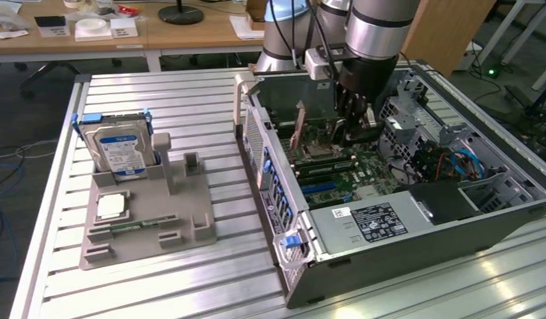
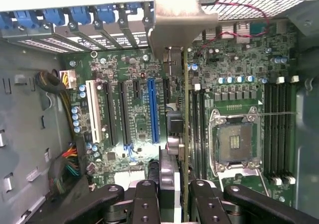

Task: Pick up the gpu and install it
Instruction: 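Insert the gpu into the slot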

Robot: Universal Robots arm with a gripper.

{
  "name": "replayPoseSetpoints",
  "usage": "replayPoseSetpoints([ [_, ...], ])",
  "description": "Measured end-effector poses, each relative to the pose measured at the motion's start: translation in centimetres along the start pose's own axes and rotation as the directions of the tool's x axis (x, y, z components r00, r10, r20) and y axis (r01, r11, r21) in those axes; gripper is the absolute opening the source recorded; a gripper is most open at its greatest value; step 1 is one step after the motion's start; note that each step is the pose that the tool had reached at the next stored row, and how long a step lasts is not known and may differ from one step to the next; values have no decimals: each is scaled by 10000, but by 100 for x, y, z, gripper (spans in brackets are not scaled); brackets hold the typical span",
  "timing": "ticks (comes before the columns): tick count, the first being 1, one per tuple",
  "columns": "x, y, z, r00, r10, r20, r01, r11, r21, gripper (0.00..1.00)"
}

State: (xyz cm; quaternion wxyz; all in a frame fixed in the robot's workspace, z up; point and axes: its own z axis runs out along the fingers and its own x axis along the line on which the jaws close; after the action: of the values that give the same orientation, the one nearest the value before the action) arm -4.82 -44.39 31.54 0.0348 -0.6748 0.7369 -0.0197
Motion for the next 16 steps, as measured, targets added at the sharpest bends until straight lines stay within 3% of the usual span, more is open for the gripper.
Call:
replayPoseSetpoints([
  [6, 18, 7, 80, 10000, -29, 1, 29, 10000, -13, 28],
  [10, 20, 12, 133, 9987, -513, 35, 513, 9987, -71, 28],
  [16, 21, 13, 156, 9982, -602, 42, 603, 9982, -78, 28],
])
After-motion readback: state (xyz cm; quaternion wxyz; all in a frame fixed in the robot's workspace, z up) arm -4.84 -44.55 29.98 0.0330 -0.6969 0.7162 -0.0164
